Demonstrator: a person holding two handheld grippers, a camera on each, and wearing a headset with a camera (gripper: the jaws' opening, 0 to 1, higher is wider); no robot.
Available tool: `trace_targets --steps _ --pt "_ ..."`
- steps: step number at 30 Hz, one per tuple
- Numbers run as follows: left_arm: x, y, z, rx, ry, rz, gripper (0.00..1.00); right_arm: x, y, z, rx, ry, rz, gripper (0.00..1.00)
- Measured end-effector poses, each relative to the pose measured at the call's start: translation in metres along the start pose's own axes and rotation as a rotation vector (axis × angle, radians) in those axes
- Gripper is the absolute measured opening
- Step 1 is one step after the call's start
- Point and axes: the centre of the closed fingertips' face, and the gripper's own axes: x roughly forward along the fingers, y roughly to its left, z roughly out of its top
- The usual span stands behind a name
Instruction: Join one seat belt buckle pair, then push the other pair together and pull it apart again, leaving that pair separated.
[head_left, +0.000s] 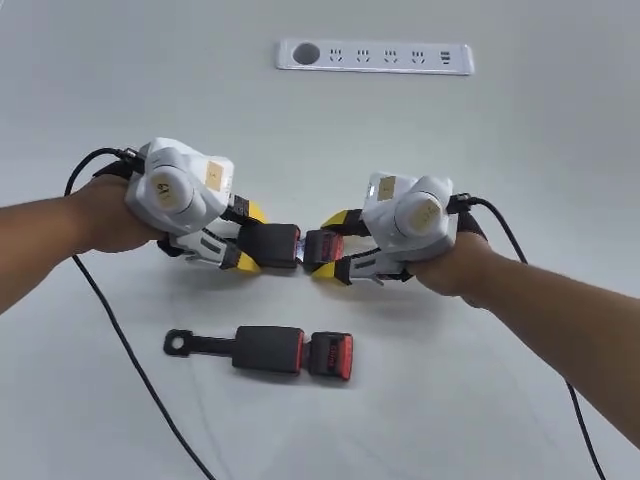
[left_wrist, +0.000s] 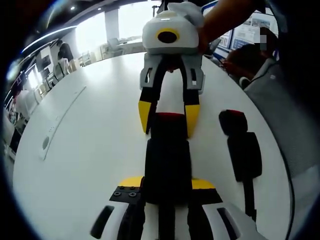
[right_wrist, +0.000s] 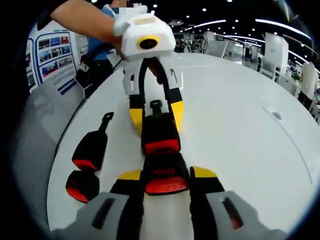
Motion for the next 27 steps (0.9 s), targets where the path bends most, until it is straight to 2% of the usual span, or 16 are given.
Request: trace_targets --steps 18,27 --pt "0.0005 -0.0024 -0.0028 0.007 0.005 -0.005 0.32 0.0006 -0.0022 0.0011 -0.009 -0.002 0.005 0.35" --pt "0.0001 -0.0032 -0.0029 0.007 -0.007 -0.005 0.33 0.0005 -0.0024 0.0018 -0.009 -0.006 0.002 0.35"
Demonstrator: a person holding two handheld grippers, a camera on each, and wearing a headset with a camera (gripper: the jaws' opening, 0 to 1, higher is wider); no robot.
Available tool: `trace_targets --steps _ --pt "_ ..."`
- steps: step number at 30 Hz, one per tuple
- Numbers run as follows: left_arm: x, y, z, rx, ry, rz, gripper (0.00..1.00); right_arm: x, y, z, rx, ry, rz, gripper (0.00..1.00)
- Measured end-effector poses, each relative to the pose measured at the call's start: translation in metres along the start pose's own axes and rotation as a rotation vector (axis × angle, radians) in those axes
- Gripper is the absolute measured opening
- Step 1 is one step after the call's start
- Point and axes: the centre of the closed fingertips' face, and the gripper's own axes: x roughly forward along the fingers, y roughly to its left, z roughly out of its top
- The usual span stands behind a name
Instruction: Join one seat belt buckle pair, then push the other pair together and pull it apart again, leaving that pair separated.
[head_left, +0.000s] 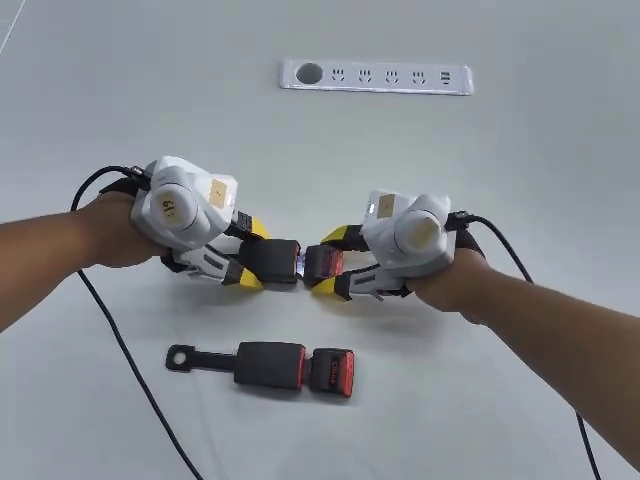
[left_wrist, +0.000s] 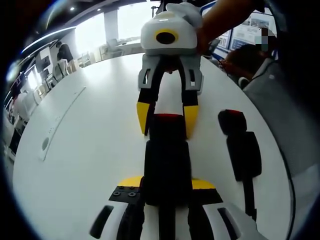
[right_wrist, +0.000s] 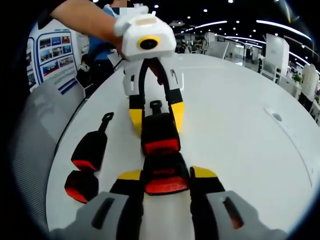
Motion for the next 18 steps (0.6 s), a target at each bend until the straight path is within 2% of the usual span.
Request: trace_targets --steps 11,16,18 --pt "0.001 0.000 -0.001 0.010 0.016 -0.003 0.33 -0.002 -0.001 -0.002 -0.028 0.015 0.002 0.36" --pt "0.000 0.000 -0.002 -0.008 0.007 0.004 0.33 -0.013 -0.005 -0.012 -0.034 0.028 0.002 0.36" --pt "0.000 0.001 -0.001 -0.006 0.010 0.005 0.33 -0.012 -0.005 -0.012 -0.029 0.024 0.003 0.36"
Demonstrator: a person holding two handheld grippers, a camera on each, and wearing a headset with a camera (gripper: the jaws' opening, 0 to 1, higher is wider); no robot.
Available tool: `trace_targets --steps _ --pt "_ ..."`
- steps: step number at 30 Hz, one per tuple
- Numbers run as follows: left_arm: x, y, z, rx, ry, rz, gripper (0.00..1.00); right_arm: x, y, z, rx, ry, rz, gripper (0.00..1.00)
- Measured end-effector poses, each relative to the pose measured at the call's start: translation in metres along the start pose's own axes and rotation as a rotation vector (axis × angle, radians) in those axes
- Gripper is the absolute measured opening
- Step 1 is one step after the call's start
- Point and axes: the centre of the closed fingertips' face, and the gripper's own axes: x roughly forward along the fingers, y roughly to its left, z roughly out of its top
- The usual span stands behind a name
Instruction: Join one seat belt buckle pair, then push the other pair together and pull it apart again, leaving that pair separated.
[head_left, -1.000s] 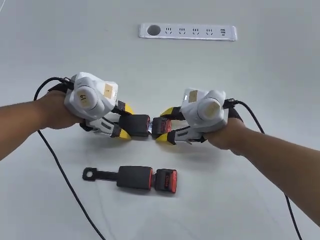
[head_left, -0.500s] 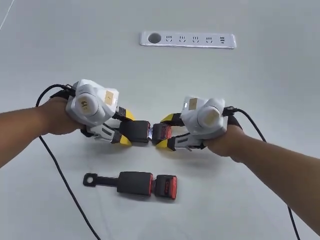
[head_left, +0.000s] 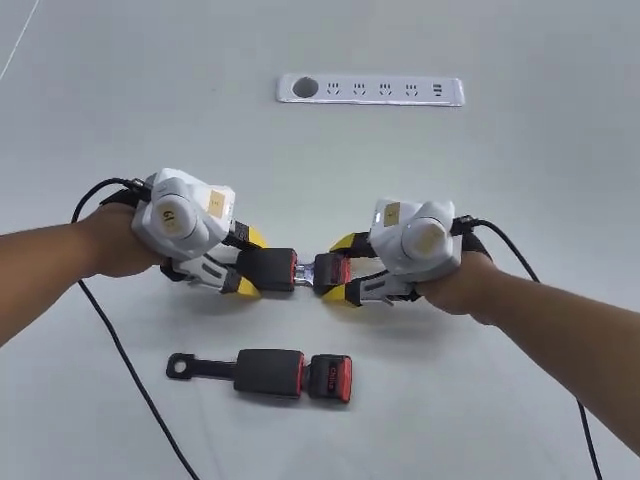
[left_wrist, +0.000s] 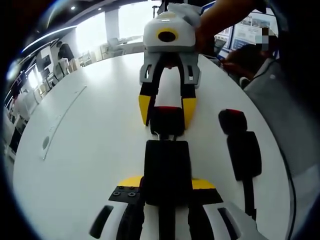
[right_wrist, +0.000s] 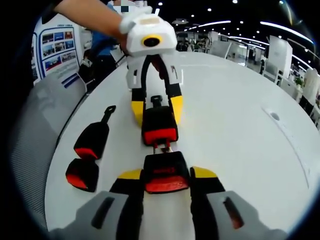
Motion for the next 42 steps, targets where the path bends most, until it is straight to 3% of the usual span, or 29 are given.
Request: trace_targets --steps 11,31,42 --pt "0.001 0.000 0.001 -0.011 -0.007 0.000 0.33 -0.010 -0.002 -0.012 -0.010 0.006 0.010 0.36" --pt "0.000 -0.001 0.001 -0.001 0.007 -0.013 0.34 -0.050 -0.007 -0.050 0.012 0.019 -0.019 0.36" --pt "0.000 -0.002 0.002 0.002 0.011 -0.015 0.34 -0.080 -0.005 -0.073 0.055 0.036 -0.034 0.37"
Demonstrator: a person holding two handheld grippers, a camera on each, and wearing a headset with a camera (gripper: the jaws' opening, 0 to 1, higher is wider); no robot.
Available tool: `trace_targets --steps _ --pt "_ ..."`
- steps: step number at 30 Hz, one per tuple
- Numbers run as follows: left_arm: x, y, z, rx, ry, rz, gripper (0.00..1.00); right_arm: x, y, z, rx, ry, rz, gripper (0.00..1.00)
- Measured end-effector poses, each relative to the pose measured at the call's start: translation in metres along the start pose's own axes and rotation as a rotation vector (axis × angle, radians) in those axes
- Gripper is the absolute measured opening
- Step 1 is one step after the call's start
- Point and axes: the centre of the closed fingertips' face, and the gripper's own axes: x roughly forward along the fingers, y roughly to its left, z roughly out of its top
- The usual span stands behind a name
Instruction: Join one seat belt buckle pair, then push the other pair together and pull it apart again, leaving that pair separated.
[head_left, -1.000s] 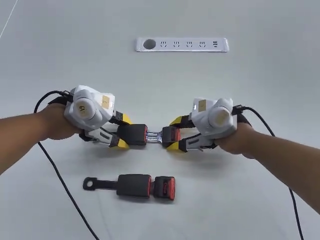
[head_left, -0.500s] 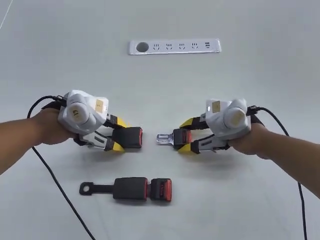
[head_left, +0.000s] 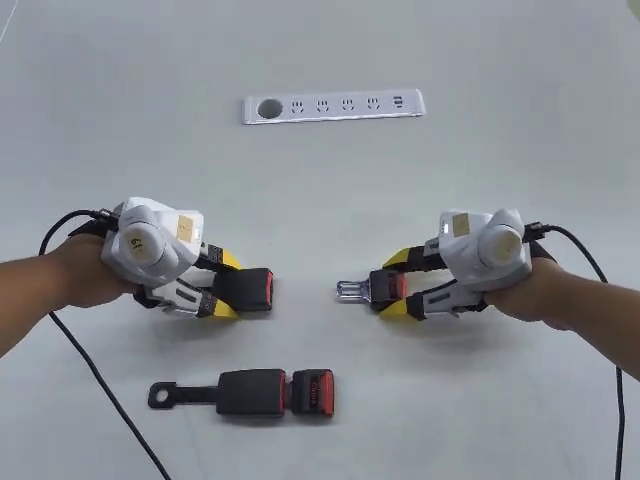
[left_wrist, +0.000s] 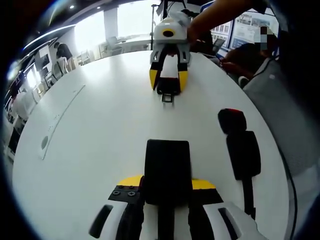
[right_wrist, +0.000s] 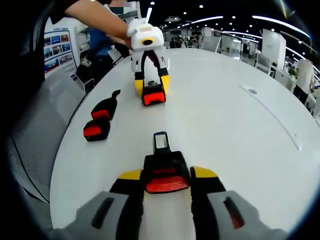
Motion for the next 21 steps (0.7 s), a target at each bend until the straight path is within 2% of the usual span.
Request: trace_targets --steps 4,7,10,13,16,17,18,19,21 --pt "0.000 0.000 0.000 -0.002 0.003 0.001 0.34 -0.007 0.002 -0.003 -0.001 0.006 -0.003 0.37" --pt "0.000 0.000 0.000 0.001 0.006 0.001 0.34 -0.010 0.004 -0.001 0.032 -0.019 -0.016 0.37" --pt "0.001 0.000 0.000 -0.001 0.011 0.005 0.34 -0.009 0.007 0.000 -0.001 0.000 -0.037 0.38" --pt "0.001 0.000 0.001 -0.010 0.017 0.015 0.35 -0.009 0.005 -0.001 0.001 0.018 -0.036 0.43" --pt "0.002 -0.004 0.003 -0.037 0.031 0.017 0.38 -0.008 0.005 0.000 0.054 0.025 -0.078 0.57" --pt "0.001 -0.008 0.005 -0.056 0.029 0.007 0.41 -0.009 0.003 0.003 0.070 -0.002 -0.103 0.61" --pt "0.001 -0.009 0.005 -0.061 0.027 0.007 0.47 -0.009 0.002 0.004 0.072 -0.008 -0.112 0.63" --pt "0.000 -0.011 0.006 -0.063 0.032 0.012 0.53 -0.012 0.001 0.006 0.072 -0.016 -0.142 0.65" --pt "-0.005 -0.009 0.011 -0.077 0.004 0.048 0.60 -0.017 -0.003 0.008 0.104 -0.033 -0.199 0.69"
